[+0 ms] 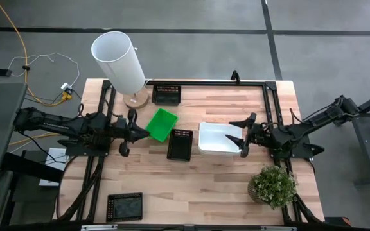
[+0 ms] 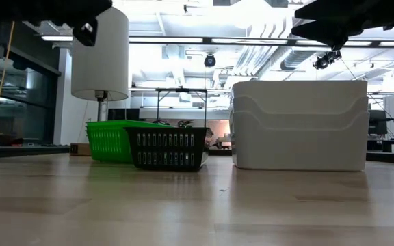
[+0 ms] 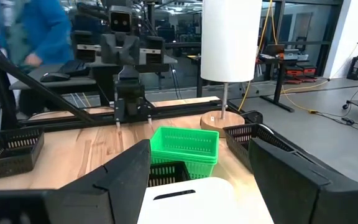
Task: Stack baskets by color
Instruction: Stack the bottom black bin on the middle black bin
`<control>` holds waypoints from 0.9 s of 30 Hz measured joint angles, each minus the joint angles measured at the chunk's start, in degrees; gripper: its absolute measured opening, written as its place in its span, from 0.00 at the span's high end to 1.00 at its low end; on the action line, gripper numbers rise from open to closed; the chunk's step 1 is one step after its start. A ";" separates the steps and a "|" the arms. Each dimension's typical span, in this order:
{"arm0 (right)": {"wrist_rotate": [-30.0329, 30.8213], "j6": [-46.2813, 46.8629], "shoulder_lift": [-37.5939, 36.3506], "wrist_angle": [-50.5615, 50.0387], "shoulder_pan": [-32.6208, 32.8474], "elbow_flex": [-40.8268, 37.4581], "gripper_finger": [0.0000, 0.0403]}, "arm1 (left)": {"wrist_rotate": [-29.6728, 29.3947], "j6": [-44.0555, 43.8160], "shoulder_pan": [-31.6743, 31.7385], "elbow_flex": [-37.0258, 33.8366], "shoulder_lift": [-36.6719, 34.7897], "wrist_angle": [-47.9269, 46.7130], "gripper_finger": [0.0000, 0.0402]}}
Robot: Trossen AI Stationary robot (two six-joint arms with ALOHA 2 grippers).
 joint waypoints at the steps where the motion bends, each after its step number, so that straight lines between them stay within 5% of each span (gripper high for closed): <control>1: 0.00 0.00 0.00 0.00 0.00 0.00 0.36 | 1.25 -0.02 -0.50 0.92 0.80 -0.79 0.92; 14: -0.09 0.04 0.00 -0.32 0.00 0.00 0.36 | 2.06 -5.83 -18.04 18.25 19.87 -27.52 0.49; 27: -0.10 0.02 0.00 -0.45 0.00 0.00 0.36 | 0.75 -25.73 -37.57 21.24 37.60 -31.51 0.46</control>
